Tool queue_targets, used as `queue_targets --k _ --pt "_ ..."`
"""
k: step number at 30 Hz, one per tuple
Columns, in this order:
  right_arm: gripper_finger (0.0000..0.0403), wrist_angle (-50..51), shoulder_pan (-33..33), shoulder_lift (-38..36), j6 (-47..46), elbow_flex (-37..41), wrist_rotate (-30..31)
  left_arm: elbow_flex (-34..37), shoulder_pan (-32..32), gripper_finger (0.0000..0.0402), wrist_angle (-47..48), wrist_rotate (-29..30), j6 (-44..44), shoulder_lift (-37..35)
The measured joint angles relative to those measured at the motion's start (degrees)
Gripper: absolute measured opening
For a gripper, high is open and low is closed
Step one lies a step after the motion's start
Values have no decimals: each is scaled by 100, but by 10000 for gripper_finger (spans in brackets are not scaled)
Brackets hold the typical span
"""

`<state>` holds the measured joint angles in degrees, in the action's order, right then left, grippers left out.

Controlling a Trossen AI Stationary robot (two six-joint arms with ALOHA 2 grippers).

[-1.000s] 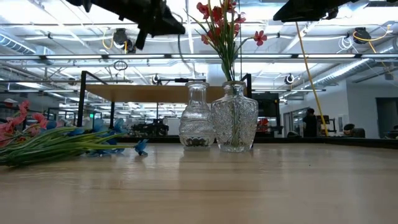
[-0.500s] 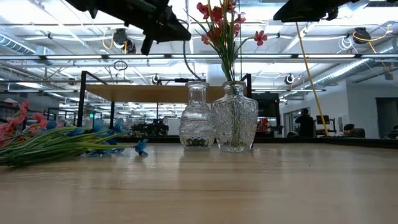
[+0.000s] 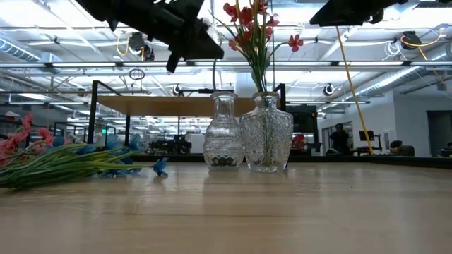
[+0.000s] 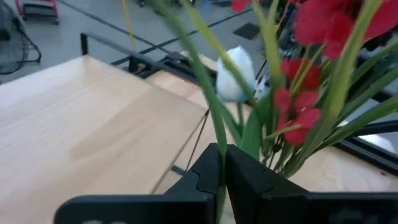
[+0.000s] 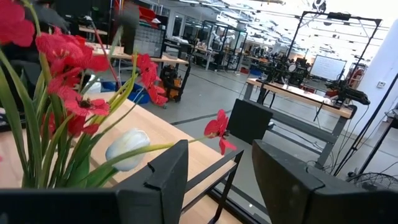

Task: Pick and place flowers into a vace then onto a shelf
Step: Put the black flower into the left transparent vase, then put the blue flowers into the left transparent vase

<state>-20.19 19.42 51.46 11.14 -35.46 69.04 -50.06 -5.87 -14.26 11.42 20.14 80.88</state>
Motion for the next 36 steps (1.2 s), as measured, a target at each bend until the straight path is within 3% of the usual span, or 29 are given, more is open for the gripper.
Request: queue_targets --k 7,24,29,36 --pt "169 50 0 0 -9 1 -4 -5 2 20 27 -252 -14 203" --pt "169 292 2 0 -305 1 -5 -2 78 184 -141 252 401 300" --pt "169 156 2 -4 -300 1 -5 -2 195 192 70 -159 1117 101" --pt "169 202 2 -2 -300 1 -5 -2 621 174 1449 -394 1741 -396"
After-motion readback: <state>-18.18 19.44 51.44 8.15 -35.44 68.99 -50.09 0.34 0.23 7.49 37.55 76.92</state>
